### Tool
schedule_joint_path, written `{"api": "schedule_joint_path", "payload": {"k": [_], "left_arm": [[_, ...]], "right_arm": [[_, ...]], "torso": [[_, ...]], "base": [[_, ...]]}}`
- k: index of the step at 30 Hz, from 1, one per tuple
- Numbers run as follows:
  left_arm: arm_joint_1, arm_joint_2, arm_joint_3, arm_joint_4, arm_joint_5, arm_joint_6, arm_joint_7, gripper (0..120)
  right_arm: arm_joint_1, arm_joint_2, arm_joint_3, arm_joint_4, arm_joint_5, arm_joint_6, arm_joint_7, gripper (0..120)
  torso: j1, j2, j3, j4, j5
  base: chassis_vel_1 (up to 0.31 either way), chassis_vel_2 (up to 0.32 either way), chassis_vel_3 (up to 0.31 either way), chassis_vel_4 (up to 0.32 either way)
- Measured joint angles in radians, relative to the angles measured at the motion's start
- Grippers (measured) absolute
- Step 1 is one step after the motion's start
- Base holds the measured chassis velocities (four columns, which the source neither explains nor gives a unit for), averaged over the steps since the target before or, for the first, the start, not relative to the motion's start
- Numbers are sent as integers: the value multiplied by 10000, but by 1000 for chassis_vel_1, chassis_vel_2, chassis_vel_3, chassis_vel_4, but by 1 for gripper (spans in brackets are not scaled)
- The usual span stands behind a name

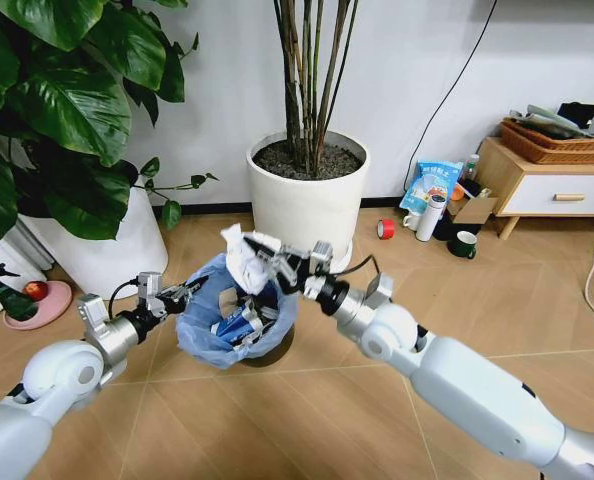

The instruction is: Pick up the trash bin and place the garbage on the floor into it.

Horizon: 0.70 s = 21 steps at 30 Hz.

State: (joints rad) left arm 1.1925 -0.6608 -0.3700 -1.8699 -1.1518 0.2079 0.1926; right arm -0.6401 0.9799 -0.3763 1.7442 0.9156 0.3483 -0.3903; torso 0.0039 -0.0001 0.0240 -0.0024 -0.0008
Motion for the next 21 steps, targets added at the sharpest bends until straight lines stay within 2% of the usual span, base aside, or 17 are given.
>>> {"api": "schedule_joint_path", "payload": {"k": [5, 7, 9, 12, 13, 15, 17, 21], "left_arm": [[-9, 0, 31, -84, -75, 41, -169, 0], [2, 0, 25, -100, -78, 49, -187, 0], [81, 24, -67, -128, -80, 51, -189, 0], [144, 36, -147, -147, -80, 52, -175, 0], [199, 41, -206, -162, -80, 52, -158, 0], [244, 41, -234, -167, -72, 53, -146, 0], [251, 41, -242, -167, -68, 53, -145, 0], [254, 33, -254, -161, -61, 68, -142, 0]], "right_arm": [[-16, 200, -457, -645, -324, -77, 341, 0], [-17, 304, -523, -935, -483, -98, 419, 4], [-14, 383, -550, -1291, -606, -154, 466, 14], [-12, 384, -545, -1407, -612, -174, 491, 19], [-38, 384, -520, -1452, -606, -199, 513, 26], [-112, 386, -498, -1450, -578, -235, 582, 35], [-152, 400, -485, -1447, -581, -236, 597, 39], [-296, 406, -390, -1212, -576, -239, 619, 56]], "torso": [[0, 0, 0, 1, 0], [0, 0, 0, 1, 1], [0, 0, 0, 2, 1], [0, 0, 0, 2, 0], [0, 0, 0, 3, 0], [0, 0, 0, 2, 0], [0, 0, 0, 1, 0], [0, 0, 0, 1, 0]], "base": [[0, 0, 0, 0], [0, 0, 0, 0], [0, 0, 0, 0], [0, 0, 0, 0], [0, 0, 0, 0], [0, 0, 0, 0], [0, 0, 0, 0], [0, 0, 0, 0]]}}
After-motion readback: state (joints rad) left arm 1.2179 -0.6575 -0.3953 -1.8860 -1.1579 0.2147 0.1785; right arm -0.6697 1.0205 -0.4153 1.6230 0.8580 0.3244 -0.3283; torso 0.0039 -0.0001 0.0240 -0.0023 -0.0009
